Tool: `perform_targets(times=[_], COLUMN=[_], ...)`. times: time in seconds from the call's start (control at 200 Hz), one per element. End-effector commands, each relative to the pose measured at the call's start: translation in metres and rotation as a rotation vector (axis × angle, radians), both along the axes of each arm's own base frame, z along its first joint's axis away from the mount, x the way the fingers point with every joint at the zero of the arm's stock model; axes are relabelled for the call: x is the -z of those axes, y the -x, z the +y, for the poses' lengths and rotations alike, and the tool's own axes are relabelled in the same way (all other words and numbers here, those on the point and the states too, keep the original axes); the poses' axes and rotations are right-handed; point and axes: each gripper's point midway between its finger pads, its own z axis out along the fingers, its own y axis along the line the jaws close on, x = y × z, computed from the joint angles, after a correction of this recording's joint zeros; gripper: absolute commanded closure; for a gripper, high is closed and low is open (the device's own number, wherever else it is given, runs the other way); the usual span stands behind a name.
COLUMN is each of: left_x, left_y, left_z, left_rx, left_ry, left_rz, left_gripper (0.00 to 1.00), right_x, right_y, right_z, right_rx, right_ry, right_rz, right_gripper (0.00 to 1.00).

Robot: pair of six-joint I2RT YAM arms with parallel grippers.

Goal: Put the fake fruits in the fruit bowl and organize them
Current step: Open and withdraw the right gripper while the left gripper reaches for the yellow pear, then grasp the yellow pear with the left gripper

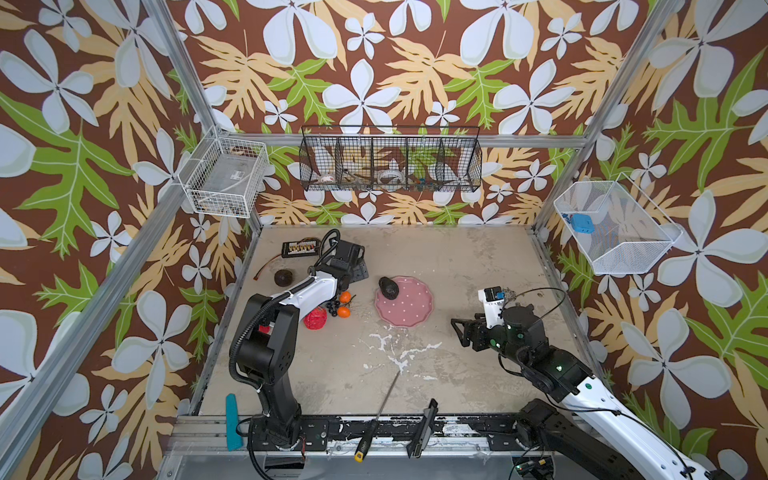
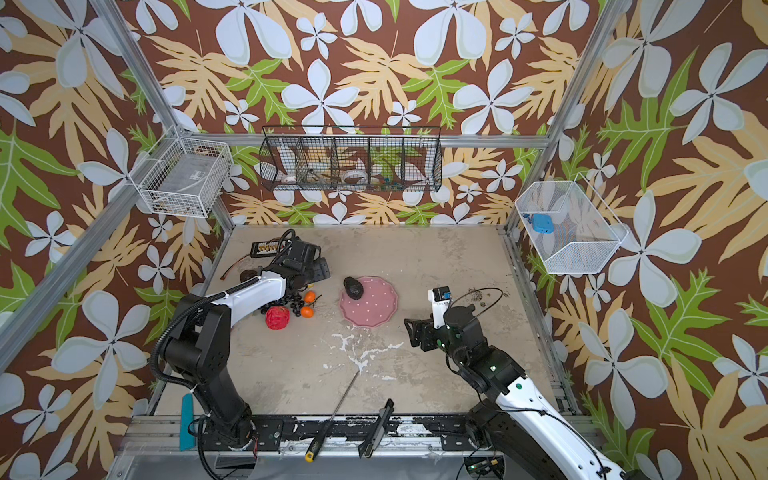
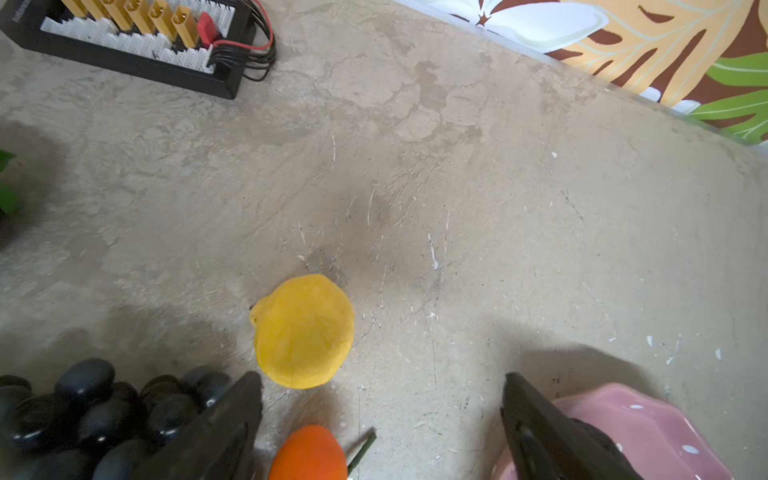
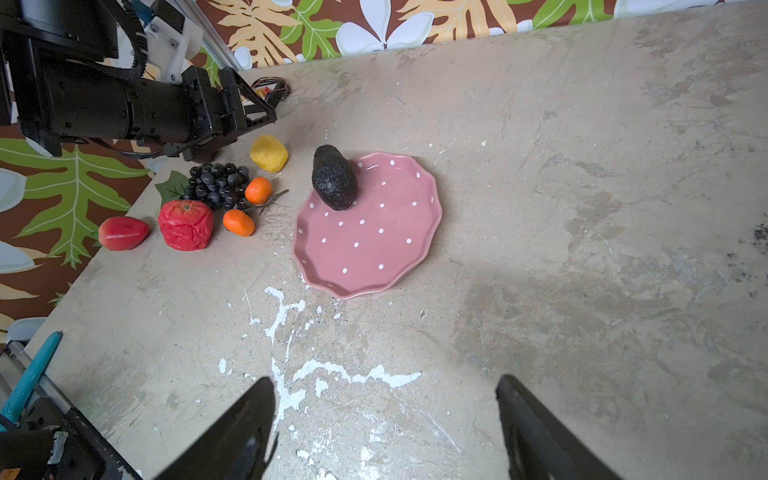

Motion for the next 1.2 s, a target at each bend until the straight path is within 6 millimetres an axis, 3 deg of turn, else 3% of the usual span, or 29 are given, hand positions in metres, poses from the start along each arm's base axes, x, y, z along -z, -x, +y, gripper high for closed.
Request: perform_targets(times=[0.0, 0.27, 0.646, 0.996, 1.191], left_x=[0.011, 0.027, 0.047, 0.056, 0.062], left_y=[0.004, 0.012, -0.011, -0.029, -0.041], left_z=[0.0, 0.006, 0.003, 0.021, 0.021], left_rx=[-0.05, -0.135, -0.15, -0.174, -0.154], left_ry=[0.049, 0.108, 0.103, 0.042, 0.009], left_rz=[0.043, 0.03, 0.061, 0.081, 0.097], left_gripper=[0.07, 0.02, 0.05, 0.09, 0.15], right_x=[-0.002, 0.002, 0.005, 0.008, 0.009], right_y=[0.0, 0.0, 0.002, 0.002, 0.002], right_z=[0.001, 0.001, -0.001, -0.001, -0.001], right_rx=[-0.001, -0.003, 0.005, 0.006, 0.008], right_ry=[-0.011, -0.007, -0.012, -0.012, -0.01], right_rz=[-0.008, -0.002, 0.005, 0.013, 0.015], right_gripper=[0.17, 0.17, 0.17, 0.17, 0.17])
